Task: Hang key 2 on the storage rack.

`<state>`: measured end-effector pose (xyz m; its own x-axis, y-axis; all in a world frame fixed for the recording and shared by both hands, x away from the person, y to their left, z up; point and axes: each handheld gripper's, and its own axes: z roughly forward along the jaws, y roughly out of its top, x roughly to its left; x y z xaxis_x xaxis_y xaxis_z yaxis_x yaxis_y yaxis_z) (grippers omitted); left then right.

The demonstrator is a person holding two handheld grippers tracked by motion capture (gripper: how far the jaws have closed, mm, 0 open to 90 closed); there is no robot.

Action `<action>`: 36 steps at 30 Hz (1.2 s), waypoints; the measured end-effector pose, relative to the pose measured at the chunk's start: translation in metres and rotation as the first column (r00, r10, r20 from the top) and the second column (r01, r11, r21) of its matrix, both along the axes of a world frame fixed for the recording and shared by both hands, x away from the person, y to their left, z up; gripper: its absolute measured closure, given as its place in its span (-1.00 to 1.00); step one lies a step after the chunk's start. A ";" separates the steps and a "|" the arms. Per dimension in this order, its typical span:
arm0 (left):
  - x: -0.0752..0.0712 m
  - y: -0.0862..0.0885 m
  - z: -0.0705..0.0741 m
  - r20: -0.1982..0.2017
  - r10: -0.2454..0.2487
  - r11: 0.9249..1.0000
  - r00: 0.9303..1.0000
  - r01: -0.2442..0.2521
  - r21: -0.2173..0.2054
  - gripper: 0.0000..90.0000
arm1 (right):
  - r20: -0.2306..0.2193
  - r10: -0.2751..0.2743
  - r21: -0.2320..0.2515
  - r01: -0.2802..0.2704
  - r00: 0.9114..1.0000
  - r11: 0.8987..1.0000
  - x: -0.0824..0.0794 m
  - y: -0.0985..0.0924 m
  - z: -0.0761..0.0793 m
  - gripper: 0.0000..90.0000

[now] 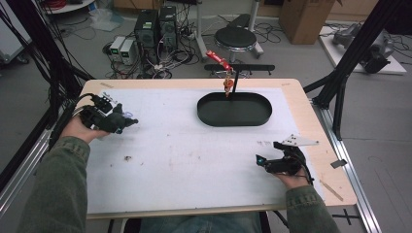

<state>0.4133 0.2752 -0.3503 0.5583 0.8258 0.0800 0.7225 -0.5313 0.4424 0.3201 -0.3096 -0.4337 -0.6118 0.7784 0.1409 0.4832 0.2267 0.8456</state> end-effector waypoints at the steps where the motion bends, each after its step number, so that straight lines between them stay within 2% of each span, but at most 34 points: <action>1: 0.000 -0.004 0.003 0.007 -0.009 1.000 1.000 0.009 -0.001 -0.13 | -0.011 0.002 0.001 -0.002 1.000 1.000 0.000 0.001 0.000 -0.98; 8: -0.001 -0.024 0.019 0.025 -0.066 0.998 0.998 0.066 0.003 -0.13 | -0.016 0.009 -0.003 -0.009 1.000 1.000 0.002 0.003 -0.001 -0.98; 11: -0.005 -0.032 0.025 0.049 -0.096 0.995 0.994 0.097 -0.016 -0.14 | -0.017 0.008 -0.002 -0.008 1.000 1.000 0.002 0.003 -0.001 -0.98; 14: -0.009 -0.037 0.028 0.057 -0.110 0.994 0.992 0.111 -0.017 -0.13 | -0.014 0.008 -0.002 -0.008 1.000 1.000 0.002 0.003 -0.001 -0.98; 21: -0.017 -0.048 0.039 0.116 -0.134 0.990 0.984 0.137 -0.023 -0.14 | -0.017 0.007 0.000 -0.007 1.000 1.000 0.001 0.003 -0.001 -0.98; 25: -0.016 -0.057 0.043 0.126 -0.152 0.988 0.980 0.155 -0.019 -0.14 | -0.019 0.004 0.003 -0.004 1.000 1.000 0.000 0.002 0.000 -0.98; 29: -0.012 -0.064 0.050 0.126 -0.164 0.985 0.978 0.170 -0.036 -0.14 | -0.020 0.002 0.007 -0.001 1.000 1.000 0.000 0.001 0.000 -0.98; 36: -0.007 -0.076 0.067 0.145 -0.188 0.981 0.971 0.193 -0.020 -0.14 | -0.023 -0.002 0.008 0.002 1.000 1.000 0.001 0.001 0.000 -0.98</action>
